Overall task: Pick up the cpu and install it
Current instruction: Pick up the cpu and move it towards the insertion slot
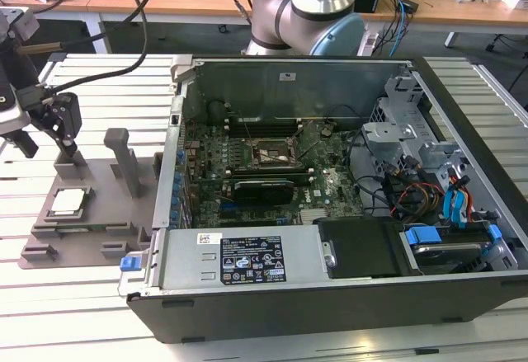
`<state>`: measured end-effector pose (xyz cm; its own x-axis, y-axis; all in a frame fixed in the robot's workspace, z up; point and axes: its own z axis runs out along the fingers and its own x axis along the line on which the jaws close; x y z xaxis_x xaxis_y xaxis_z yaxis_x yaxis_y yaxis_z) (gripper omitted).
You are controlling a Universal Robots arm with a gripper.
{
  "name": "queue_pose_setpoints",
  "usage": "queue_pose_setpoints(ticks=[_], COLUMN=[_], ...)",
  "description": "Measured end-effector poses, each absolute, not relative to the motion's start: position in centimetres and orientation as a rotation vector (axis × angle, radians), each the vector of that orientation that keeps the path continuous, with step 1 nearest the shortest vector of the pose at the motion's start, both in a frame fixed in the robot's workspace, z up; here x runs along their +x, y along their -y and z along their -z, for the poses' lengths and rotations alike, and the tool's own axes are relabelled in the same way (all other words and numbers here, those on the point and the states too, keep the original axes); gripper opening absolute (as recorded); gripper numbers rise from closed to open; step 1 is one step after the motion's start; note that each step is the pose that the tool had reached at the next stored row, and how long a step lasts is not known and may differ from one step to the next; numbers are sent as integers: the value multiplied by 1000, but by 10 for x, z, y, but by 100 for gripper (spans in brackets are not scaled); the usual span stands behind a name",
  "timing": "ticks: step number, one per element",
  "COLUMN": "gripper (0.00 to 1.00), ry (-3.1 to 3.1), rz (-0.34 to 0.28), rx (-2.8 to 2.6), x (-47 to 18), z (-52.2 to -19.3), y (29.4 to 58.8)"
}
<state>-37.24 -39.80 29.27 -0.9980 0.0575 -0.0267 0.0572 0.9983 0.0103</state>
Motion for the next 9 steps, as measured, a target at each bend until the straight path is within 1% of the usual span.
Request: queue_pose_setpoints(ticks=[9], gripper=[60], ry=[-3113], rz=[-15], rx=[89], x=[-372], z=[-278], y=[398])
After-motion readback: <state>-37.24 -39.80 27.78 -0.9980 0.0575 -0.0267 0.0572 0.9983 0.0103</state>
